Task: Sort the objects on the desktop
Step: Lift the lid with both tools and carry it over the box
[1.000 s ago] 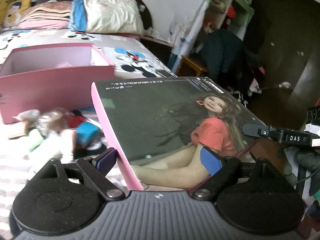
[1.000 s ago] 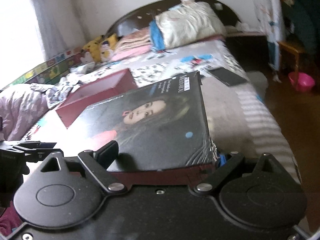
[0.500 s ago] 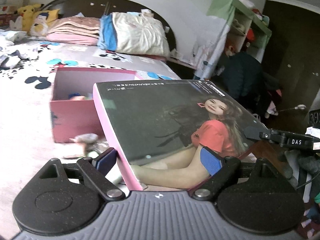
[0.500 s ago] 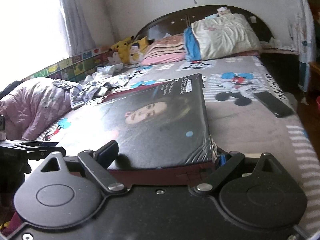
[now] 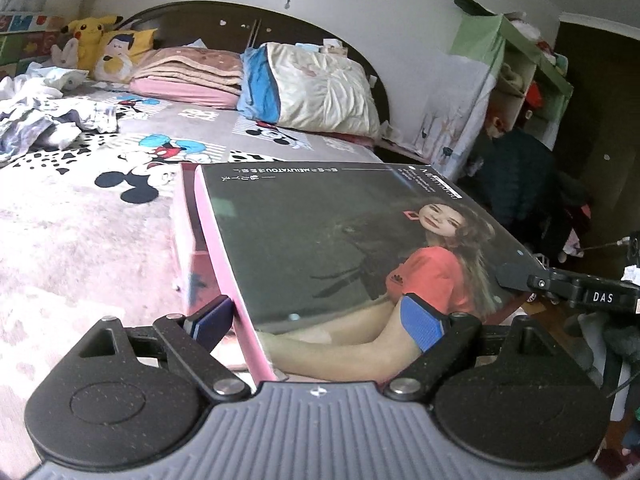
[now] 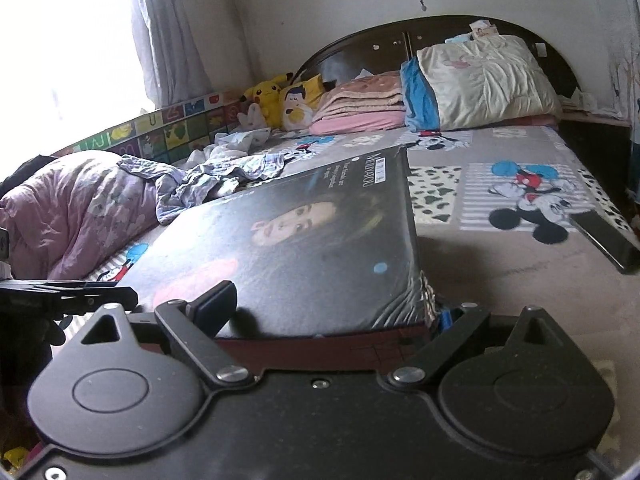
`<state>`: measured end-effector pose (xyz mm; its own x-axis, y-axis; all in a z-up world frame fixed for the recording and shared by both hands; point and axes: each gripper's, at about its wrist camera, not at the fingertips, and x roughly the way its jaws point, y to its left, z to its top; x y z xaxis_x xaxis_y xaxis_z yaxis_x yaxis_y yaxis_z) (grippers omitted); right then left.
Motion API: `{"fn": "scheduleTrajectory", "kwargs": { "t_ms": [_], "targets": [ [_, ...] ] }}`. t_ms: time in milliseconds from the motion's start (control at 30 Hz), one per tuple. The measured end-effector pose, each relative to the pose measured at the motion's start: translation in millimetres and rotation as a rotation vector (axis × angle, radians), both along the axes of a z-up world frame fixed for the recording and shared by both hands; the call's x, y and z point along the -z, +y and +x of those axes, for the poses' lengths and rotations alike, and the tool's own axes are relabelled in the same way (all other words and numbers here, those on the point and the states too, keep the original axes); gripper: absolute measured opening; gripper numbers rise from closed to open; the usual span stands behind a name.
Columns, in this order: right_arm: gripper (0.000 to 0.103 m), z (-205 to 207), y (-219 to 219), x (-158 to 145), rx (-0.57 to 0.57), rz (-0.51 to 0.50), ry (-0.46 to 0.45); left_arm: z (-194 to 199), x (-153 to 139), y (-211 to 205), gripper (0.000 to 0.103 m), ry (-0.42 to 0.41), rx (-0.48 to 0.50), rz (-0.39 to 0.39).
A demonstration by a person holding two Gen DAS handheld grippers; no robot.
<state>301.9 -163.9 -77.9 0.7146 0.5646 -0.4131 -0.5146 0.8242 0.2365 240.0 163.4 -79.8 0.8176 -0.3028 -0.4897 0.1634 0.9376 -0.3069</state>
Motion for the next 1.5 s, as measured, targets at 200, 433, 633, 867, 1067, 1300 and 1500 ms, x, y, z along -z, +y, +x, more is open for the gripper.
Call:
{"fn": "scheduleTrajectory", "kwargs": {
  "t_ms": [200,433,633,867,1067,1300,1500],
  "targets": [
    [0.094,17.8,28.6,0.1,-0.013,-0.012,-0.028,25.8,6.0,31.0,0.091,0.0,-0.03,-0.025],
    [0.094,40.7,48.3,1.6,-0.005,-0.026,-0.046,57.5,14.3,48.0,0.091,-0.009,-0.023,-0.031],
    [0.094,60.1,57.7,5.0,0.022,-0.034,-0.045,88.1,23.0,57.2,0.091,-0.019,-0.013,-0.042],
    [0.094,74.8,68.8,7.7,0.041,-0.036,-0.049,117.7,32.4,69.5,0.091,-0.021,-0.02,-0.065],
    [0.094,88.0,78.7,11.4,0.042,-0.052,-0.047,135.5,39.8,75.8,0.091,-0.018,-0.026,-0.066],
    [0.094,100.7,82.4,15.1,0.048,-0.055,-0.038,143.7,48.8,78.3,0.091,-0.018,-0.043,-0.094],
    [0.094,106.5,82.4,14.5,0.054,-0.056,-0.037,143.8,52.4,75.3,0.091,-0.014,-0.071,-0.117]
  ]
}}
